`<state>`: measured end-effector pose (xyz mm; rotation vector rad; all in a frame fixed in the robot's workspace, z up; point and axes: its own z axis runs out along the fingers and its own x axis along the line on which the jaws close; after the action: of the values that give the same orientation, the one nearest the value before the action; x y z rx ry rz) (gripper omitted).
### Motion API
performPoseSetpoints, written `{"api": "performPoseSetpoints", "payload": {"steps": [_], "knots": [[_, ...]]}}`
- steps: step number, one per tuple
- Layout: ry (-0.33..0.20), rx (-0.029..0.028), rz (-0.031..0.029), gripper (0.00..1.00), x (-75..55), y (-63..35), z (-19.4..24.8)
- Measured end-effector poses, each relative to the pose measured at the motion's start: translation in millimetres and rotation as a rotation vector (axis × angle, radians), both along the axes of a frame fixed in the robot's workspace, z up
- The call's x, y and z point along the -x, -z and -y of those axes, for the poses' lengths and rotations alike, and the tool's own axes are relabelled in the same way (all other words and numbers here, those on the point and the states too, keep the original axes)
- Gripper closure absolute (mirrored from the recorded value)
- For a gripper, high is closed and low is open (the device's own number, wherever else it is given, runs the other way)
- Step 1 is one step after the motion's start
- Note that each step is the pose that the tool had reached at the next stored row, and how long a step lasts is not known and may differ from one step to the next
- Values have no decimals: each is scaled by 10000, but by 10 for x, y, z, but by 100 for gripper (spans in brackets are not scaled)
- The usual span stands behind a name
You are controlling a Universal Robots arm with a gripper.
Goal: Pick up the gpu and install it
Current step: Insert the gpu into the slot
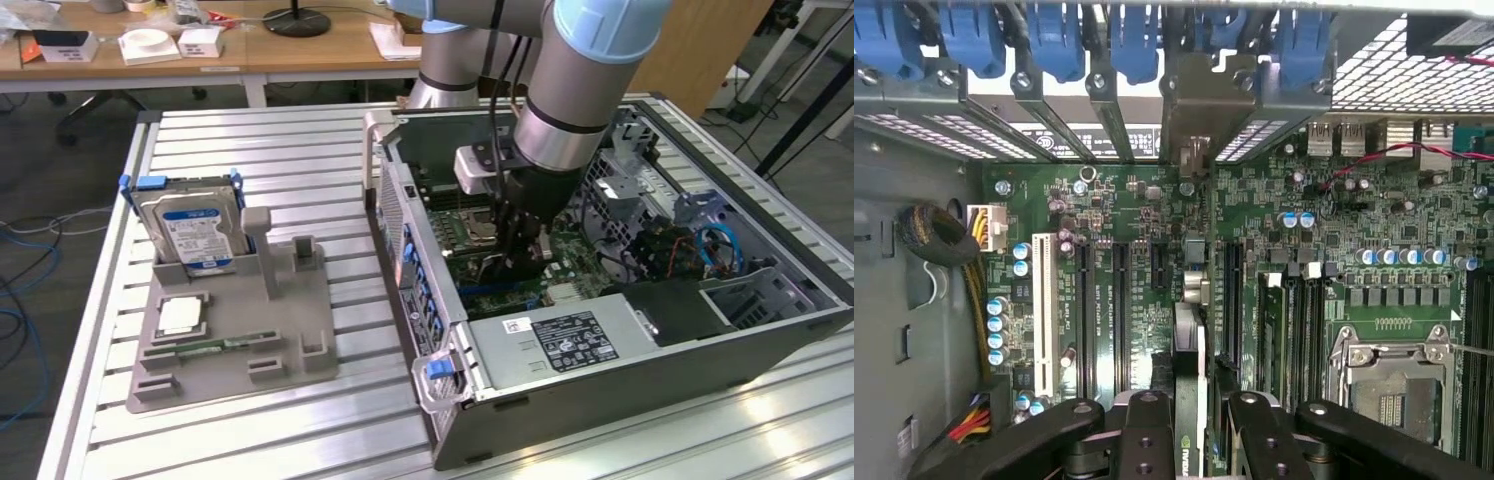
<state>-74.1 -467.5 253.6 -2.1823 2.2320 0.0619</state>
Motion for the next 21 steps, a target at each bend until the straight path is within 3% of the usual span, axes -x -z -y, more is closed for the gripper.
{"api": "performPoseSetpoints", "payload": {"steps": [21], "knots": [[0,1,1,74,42,19,-1]]}}
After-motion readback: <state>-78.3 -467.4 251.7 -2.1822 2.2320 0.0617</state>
